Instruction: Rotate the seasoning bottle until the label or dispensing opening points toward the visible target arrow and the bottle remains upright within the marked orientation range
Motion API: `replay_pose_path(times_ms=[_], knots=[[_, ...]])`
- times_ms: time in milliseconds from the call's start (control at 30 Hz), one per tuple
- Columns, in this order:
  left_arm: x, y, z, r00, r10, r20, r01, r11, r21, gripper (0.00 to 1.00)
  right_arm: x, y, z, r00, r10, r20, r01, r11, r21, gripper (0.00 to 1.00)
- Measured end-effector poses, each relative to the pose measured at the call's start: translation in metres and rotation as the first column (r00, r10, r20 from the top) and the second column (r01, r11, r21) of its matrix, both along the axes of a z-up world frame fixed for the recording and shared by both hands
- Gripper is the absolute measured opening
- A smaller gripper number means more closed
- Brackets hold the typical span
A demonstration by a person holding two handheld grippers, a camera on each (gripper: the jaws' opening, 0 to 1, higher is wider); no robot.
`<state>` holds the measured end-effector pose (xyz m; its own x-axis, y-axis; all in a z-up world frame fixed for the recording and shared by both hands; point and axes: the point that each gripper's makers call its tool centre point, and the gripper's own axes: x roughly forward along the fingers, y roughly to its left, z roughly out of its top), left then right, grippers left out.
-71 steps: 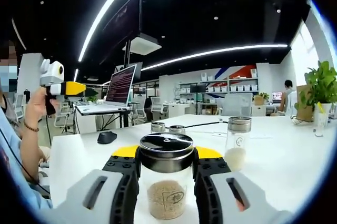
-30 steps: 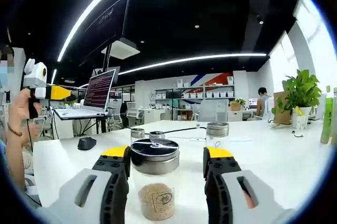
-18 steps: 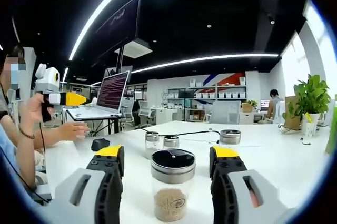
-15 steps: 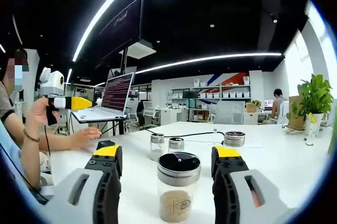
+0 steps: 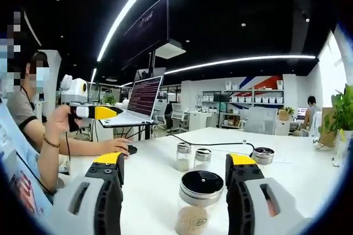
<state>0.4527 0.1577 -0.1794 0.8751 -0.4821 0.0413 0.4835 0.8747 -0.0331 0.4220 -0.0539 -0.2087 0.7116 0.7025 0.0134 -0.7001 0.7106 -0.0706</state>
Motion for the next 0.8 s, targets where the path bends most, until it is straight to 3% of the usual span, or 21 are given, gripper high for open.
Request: replay_pose_path(times_ms=[467, 600, 800], knots=[[0.003, 0.005, 0.001, 1.0, 0.004, 0.002, -0.004, 1.0, -0.001, 0.95, 0.02, -0.032, 0.006, 0.999, 0.039, -0.007, -0.038, 0.999, 0.025, 0.73], [0.001, 0.008, 0.003, 1.0, 0.007, 0.007, -0.006, 1.0, -0.006, 0.95, 0.022, -0.036, 0.008, 0.996, 0.079, -0.037, -0.073, 0.986, 0.151, 0.71], [-0.001, 0.013, 0.005, 0.999, 0.029, 0.016, -0.029, 0.999, -0.016, 0.95, 0.028, -0.046, 0.004, 0.994, 0.099, -0.044, -0.09, 0.98, 0.175, 0.71]])
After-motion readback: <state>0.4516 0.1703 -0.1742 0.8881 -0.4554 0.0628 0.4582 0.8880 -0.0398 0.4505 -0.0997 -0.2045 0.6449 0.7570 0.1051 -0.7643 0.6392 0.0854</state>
